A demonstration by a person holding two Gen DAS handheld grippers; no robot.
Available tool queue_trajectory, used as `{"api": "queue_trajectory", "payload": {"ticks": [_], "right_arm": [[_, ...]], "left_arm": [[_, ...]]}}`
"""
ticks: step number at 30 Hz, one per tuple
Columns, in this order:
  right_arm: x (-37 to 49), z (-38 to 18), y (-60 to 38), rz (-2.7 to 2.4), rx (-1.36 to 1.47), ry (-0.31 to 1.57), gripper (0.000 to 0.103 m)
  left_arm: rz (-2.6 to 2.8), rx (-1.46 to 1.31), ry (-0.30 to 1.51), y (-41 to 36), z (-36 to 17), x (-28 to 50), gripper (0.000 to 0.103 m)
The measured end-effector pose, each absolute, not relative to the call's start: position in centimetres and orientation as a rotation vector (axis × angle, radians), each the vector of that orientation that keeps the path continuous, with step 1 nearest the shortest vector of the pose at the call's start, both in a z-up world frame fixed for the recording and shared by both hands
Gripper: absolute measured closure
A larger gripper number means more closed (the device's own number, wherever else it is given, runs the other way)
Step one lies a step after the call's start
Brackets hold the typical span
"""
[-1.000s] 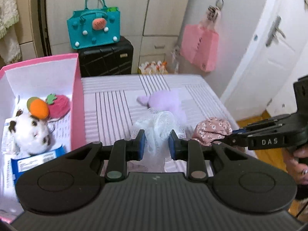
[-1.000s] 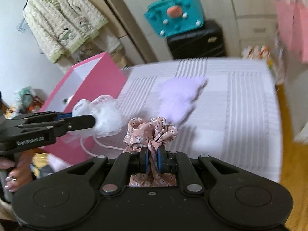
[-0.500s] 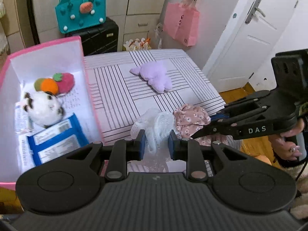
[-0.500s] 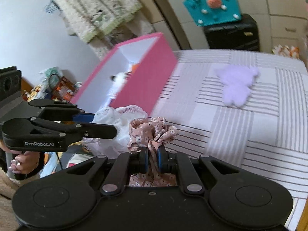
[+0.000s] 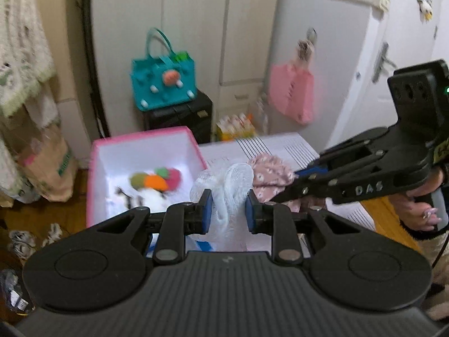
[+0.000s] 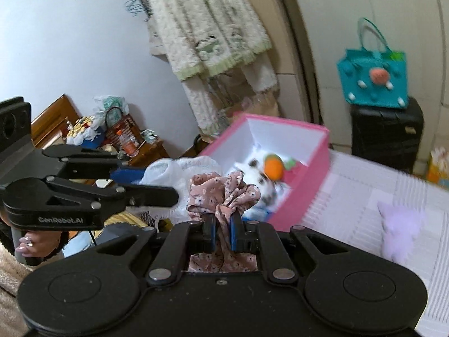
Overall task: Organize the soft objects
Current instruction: 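Lift and carry the scrunchie and white pouf over the pink box with both tools, then lower into the box and open both tools to release scrunchie and pouf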
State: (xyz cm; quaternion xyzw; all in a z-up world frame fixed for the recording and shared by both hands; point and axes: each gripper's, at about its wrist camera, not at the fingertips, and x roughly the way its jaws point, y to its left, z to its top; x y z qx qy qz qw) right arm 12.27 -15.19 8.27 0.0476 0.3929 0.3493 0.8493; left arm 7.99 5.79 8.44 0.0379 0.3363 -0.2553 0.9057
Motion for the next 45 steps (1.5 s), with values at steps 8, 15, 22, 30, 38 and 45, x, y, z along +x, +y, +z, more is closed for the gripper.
{"api": "queue_trajectory", "payload": {"ticks": [8, 15, 22, 30, 38, 45], "right_arm": [[15.9, 8.8, -10.4, 0.722, 0.039, 0.774, 0.091], [19.3, 5.6, -8.3, 0.681, 0.027, 0.831, 0.091], [20.9, 2.2, -7.5, 0.588, -0.005, 0.877, 0.091], [20.9, 0.5, -5.4, 0.559, -0.075, 0.898, 0.090], [21.7, -0.9, -5.3, 0.558, -0.011, 0.983, 0.088], [22.0, -1.2, -4.6, 0.567, -0.050, 1.008, 0.085]], "left_arm": [[-0.455, 0.019, 0.604, 10.1, 9.2, 10.2, 0.080], [-0.369, 0.070, 0.638, 11.4, 5.6, 14.2, 0.081], [-0.344, 0.143, 0.782, 11.7, 1.1, 16.9, 0.081], [-0.319, 0.311, 0.710, 10.2, -1.0, 16.2, 0.081], [-0.305, 0.300, 0.712, 10.4, -1.8, 16.6, 0.081], [-0.325, 0.274, 0.750, 10.4, -2.6, 17.6, 0.076]]}}
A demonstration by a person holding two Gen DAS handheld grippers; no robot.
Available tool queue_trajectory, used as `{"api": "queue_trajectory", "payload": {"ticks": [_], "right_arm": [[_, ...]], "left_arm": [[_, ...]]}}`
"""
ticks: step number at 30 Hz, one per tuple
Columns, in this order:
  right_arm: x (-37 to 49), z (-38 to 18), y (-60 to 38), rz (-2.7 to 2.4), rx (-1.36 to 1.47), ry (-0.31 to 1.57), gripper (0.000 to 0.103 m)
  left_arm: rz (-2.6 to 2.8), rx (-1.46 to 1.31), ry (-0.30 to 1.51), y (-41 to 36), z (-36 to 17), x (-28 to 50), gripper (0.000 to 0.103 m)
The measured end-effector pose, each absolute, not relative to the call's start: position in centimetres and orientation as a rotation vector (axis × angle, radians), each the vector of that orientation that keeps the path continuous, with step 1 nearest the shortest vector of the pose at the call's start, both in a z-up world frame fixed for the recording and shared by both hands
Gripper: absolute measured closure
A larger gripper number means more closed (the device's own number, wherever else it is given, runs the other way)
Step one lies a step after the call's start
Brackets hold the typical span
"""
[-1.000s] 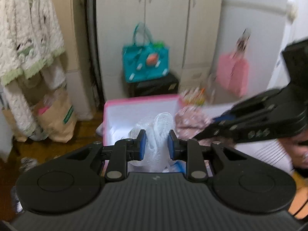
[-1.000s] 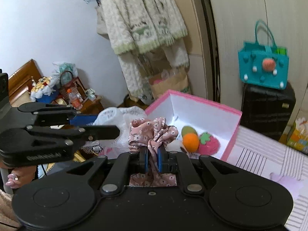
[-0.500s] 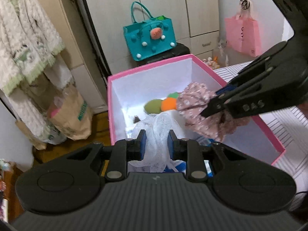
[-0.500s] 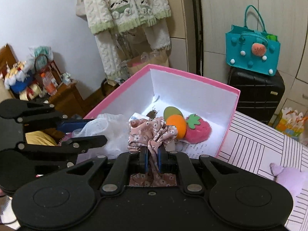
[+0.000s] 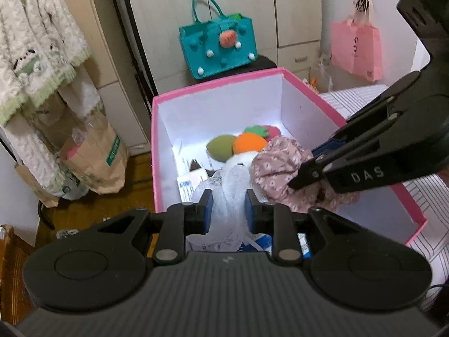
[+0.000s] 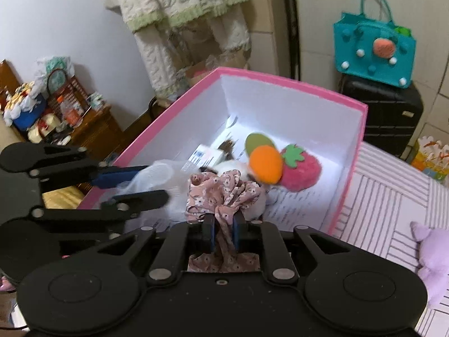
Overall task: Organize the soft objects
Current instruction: 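Lower into the box and open both tools to release scrunchie and pouf, then move both tools from the box to the lilac bear plush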
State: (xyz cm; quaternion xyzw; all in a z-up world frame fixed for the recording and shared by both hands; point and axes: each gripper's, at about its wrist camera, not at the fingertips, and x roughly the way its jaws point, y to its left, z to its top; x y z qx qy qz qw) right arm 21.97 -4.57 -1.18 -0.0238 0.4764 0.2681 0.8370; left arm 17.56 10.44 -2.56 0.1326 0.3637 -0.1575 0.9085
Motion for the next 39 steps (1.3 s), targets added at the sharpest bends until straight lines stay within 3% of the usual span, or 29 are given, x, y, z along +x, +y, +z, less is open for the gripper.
{"api": "queue_trajectory", "payload": {"ticks": [7, 11, 16, 39], "right_arm": [[21.7, -1.5, -5.2, 0.610, 0.012, 1.066, 0.069], [20.8, -0.1, -6.2, 0.608, 0.013, 1.010, 0.053], [19.2, 2.0, -8.1, 0.605, 0.021, 0.956, 0.053], [7.2, 8.9, -14.2, 0.603, -0.077, 0.792, 0.047]], "left_arm": [[-0.294, 0.236, 0.770, 11.0, -2.1, 17.1, 0.054], [-0.301, 0.215, 0.755, 11.7, -0.6, 16.0, 0.047], [-0.299, 0.210, 0.710, 12.1, 1.6, 14.5, 0.042], [-0.472, 0.181, 0.665, 8.7, 7.2, 3.9, 0.039]]}}
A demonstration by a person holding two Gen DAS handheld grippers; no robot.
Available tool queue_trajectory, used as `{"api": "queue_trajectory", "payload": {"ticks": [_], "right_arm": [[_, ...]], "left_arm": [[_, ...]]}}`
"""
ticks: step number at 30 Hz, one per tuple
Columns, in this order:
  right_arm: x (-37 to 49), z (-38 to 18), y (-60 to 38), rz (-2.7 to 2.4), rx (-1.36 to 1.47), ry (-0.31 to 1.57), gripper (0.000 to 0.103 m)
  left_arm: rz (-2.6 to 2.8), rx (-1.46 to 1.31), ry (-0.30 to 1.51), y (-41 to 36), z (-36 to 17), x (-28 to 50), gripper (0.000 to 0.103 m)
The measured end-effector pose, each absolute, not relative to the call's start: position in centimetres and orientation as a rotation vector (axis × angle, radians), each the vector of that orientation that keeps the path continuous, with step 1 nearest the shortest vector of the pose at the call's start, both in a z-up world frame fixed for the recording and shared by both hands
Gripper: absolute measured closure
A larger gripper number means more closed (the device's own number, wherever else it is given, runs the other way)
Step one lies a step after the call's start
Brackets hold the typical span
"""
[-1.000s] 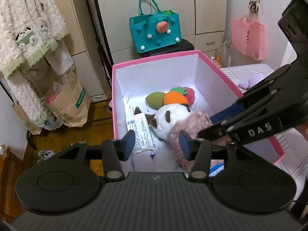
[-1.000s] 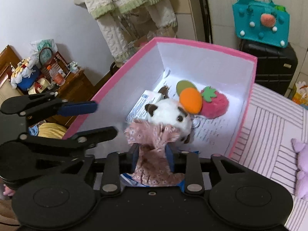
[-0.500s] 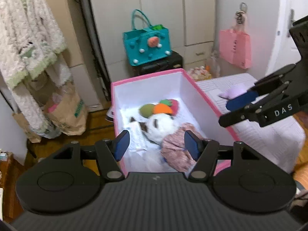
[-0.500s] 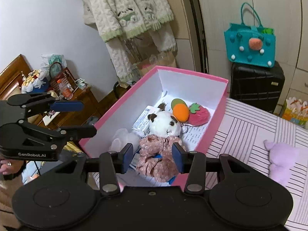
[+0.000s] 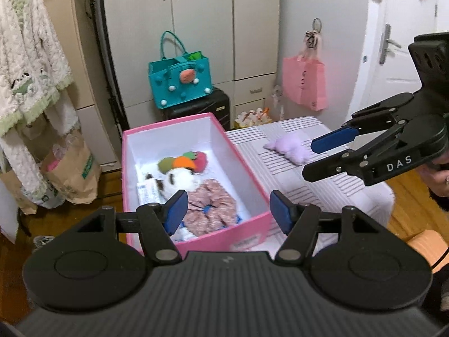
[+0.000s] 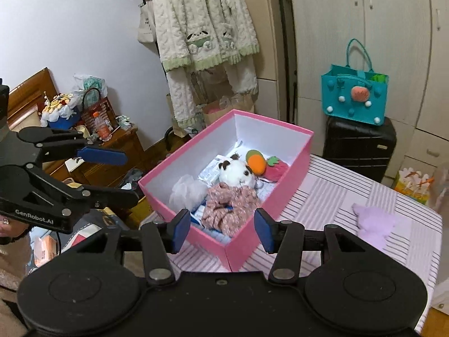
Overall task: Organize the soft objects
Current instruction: 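Move both tools from the box to the lilac bear plush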
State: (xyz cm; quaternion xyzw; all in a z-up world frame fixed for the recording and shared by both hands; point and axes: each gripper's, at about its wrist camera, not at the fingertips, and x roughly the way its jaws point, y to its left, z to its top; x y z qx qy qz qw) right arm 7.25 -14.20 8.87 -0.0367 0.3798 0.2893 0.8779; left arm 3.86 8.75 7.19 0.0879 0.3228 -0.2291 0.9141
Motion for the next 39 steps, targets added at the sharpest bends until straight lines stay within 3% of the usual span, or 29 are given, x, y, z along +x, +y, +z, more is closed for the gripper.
{"api": "queue_trajectory", "payload": {"ticks": [19, 22, 25, 39], "right_arm": [[1.2, 7.4, -20.2, 0.510, -0.123, 0.768, 0.037], [0.9, 6.8, -21.0, 0.509, -0.117, 0.751, 0.032], [0.9, 5.9, -22.0, 0.493, -0.112, 0.733, 0.029], [4.9, -0.7, -28.2, 0.393, -0.024, 0.637, 0.026]], "left_arm": [[-0.603, 0.204, 0.729, 2.9, 5.5, 3.1, 0.025], [-0.616, 0.200, 0.744, 1.8, 4.7, 3.6, 0.015], [-0.631, 0.197, 0.741, 0.5, 3.9, 4.0, 0.013], [-0.635, 0.110, 0.701, -5.8, 0.2, 7.8, 0.008]]}}
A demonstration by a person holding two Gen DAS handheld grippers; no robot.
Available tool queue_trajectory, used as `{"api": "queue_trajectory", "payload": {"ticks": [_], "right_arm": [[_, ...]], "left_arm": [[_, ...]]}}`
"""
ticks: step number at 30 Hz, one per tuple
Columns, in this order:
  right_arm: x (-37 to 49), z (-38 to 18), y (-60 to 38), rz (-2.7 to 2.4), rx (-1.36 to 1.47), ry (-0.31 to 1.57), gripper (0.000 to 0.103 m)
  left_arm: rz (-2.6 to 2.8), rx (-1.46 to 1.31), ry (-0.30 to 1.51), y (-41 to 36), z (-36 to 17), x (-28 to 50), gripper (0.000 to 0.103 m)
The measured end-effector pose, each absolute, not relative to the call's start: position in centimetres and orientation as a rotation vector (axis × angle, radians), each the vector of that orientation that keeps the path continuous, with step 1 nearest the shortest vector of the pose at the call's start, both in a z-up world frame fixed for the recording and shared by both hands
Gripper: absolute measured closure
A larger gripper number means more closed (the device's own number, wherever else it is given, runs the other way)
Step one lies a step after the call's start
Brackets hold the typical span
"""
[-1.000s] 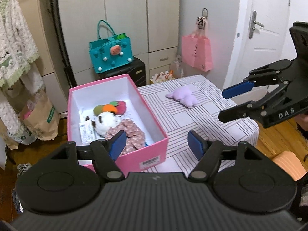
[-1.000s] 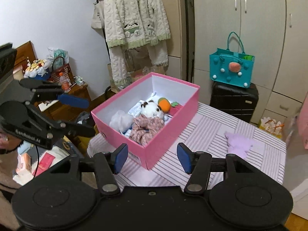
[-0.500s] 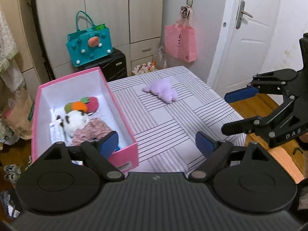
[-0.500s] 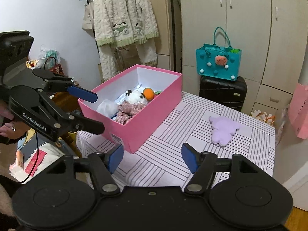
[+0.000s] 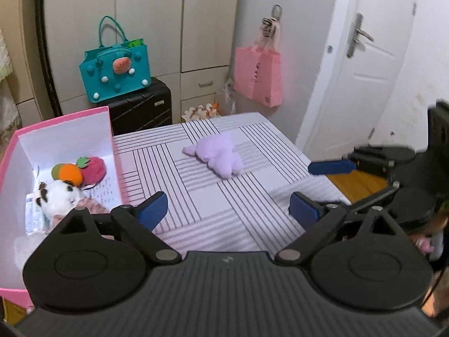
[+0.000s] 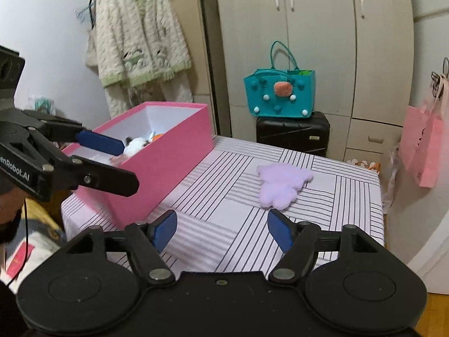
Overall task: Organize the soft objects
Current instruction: 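Move both tools from the box to the lilac bear plush, then close the left tool on the lilac plush while the right tool pinches it too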
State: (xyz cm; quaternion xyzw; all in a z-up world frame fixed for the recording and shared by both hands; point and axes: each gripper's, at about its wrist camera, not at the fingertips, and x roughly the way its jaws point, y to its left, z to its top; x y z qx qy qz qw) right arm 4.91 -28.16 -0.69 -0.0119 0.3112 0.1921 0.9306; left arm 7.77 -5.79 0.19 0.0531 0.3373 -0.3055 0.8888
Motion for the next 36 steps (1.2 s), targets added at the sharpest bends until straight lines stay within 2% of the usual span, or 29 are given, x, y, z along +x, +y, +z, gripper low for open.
{"api": "queue_trajectory", "payload": {"ticks": [8, 13, 15, 17, 21, 25, 28, 31, 33, 36], "right_arm": [[8.8, -4.0, -30.4, 0.380, -0.024, 0.521, 0.026], [12.0, -5.3, -31.3, 0.364, 0.019, 0.536, 0.026], [13.7, -5.9, -31.1, 0.358, -0.014, 0.577, 0.023], [14.9, -6.6, -31.2, 0.351, -0.008, 0.602, 0.014], [17.3, -8.2, -30.3, 0.379, -0.064, 0.671, 0.014], [18.9, -9.4, -29.4, 0.371, -0.117, 0.686, 0.014], [20.0, -10.0, -29.5, 0.376, -0.092, 0.700, 0.015], [20.2, -10.4, -29.6, 0.372, -0.100, 0.691, 0.015], [20.3, -10.6, -29.7, 0.382, -0.088, 0.694, 0.018], [20.5, -11.0, -29.9, 0.374, -0.064, 0.703, 0.035]], "left_arm": [[-0.594, -0.036, 0.701, -8.7, -2.5, 11.6, 0.008], [-0.566, -0.138, 0.703, -9.9, -4.4, 13.9, 0.008], [-0.548, -0.160, 0.706, -10.5, -5.2, 14.9, 0.008], [-0.526, -0.165, 0.702, -11.1, -6.0, 16.0, 0.009], [-0.513, -0.130, 0.714, -12.6, -7.6, 18.0, 0.013], [-0.497, -0.164, 0.754, -13.7, -9.2, 20.0, 0.023], [-0.469, -0.143, 0.752, -14.5, -10.2, 20.9, 0.024], [-0.466, -0.135, 0.768, -15.0, -11.1, 21.6, 0.030], [-0.469, -0.147, 0.778, -15.1, -11.6, 22.0, 0.034], [-0.472, -0.159, 0.784, -15.2, -12.2, 22.5, 0.042]]}}
